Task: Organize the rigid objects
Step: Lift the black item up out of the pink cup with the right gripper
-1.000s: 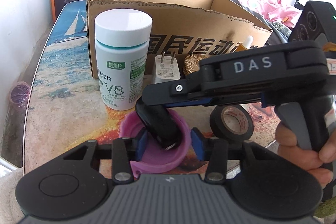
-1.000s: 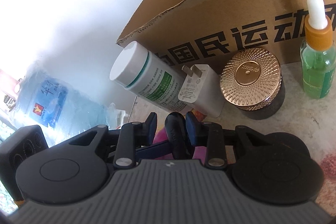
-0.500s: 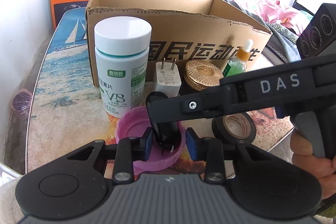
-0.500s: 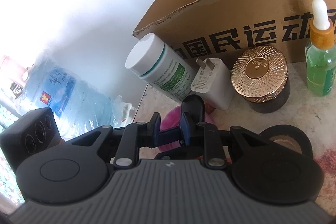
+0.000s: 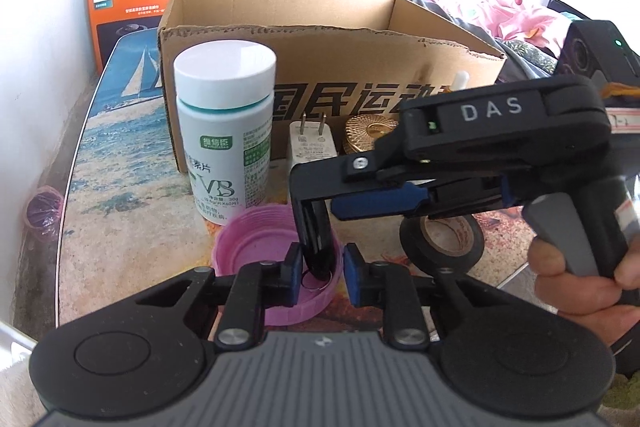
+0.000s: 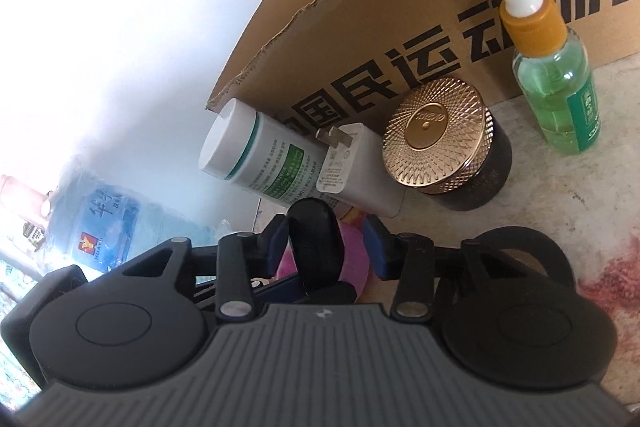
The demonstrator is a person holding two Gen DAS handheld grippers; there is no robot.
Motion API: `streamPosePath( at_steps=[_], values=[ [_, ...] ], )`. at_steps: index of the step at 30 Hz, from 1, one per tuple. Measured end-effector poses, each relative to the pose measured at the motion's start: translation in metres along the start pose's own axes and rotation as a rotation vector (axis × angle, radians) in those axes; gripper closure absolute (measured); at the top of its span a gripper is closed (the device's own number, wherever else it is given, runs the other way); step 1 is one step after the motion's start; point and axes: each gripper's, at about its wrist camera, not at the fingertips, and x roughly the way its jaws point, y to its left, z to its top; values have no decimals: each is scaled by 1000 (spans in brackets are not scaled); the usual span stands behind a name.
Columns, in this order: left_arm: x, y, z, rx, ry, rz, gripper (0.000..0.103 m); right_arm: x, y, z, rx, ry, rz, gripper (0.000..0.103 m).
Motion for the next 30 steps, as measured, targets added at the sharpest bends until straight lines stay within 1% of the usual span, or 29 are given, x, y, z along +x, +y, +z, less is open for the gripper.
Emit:
streamPosePath(
  at_steps=[2,5,7,9,11,17,25,28,30],
  values=[
    [-1,-3,-1,24,-7,2,81,4,3,-2,-10,10,0,55],
    [0,-7,-1,45,-6,9,81,6,8,-4,-36,1,-31,55],
    [1,-8,-1,50,-10,9,82,6,9,-5,-42,-8,-49,60],
    [-1,-9,0,55,-14,13,82,8,12,-7,-44,-16,-66,71],
    [-1,-9,0,56,-20,18,81,7,11,-8,-39,-23,-74,78],
    [-3,-14,2,75,-27,27,80,-4,11,-13,-48,-50,-98,87],
    [-13,-21,3,76,-49,18,81,-21,25,-19,-78,-88,-130,87],
    [-23,-23,7,68,-63,14,81,-29,40,-19,-111,-102,-139,87],
    [-34,-25,10,71,-90,13,81,-36,53,-18,-147,-119,-141,87]
  ],
)
